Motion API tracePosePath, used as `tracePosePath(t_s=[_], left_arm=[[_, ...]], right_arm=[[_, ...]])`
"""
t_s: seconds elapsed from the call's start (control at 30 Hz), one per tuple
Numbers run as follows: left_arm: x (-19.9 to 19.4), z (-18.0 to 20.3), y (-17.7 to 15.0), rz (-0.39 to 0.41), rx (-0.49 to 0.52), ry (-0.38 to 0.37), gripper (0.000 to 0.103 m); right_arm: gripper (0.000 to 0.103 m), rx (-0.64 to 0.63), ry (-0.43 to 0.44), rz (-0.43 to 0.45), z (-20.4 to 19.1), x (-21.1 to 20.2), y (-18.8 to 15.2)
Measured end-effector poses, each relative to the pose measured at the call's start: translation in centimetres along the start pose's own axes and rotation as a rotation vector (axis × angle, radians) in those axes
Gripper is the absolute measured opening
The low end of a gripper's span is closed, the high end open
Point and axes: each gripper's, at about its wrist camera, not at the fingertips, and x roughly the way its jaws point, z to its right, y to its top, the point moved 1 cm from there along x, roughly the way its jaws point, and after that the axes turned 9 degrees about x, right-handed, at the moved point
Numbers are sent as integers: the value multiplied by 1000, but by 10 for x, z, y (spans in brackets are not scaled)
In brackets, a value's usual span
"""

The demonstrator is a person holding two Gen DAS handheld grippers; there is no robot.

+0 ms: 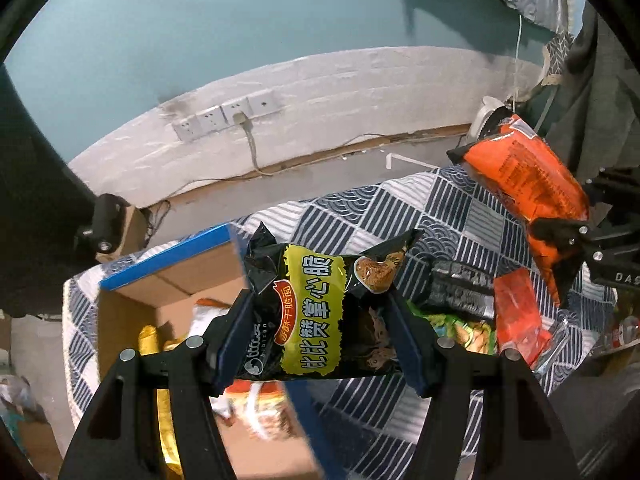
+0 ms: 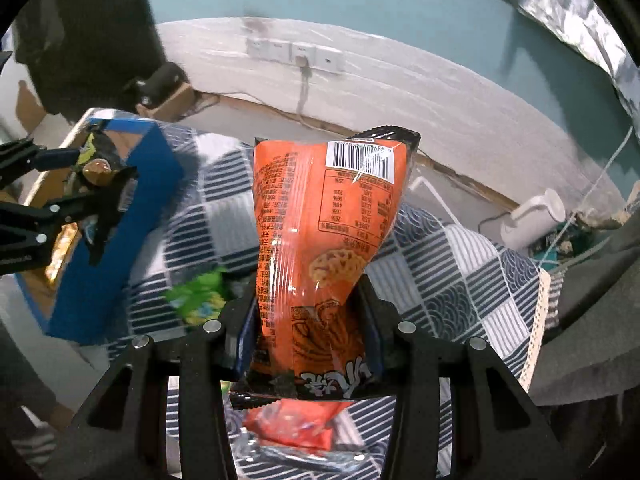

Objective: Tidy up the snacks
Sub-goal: 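Lift both held bags and carry them over the cardboard box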

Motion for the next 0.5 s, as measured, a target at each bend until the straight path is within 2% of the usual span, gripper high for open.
tracePosePath(t_s=[0.37, 0.5], left_arm=[[-32, -40, -49, 17, -27, 76, 67], [-35, -63, -67, 8, -73, 83, 67]], right_arm=[[43, -90, 61, 27, -59, -19, 4], [43, -116, 88, 28, -78, -22, 6]])
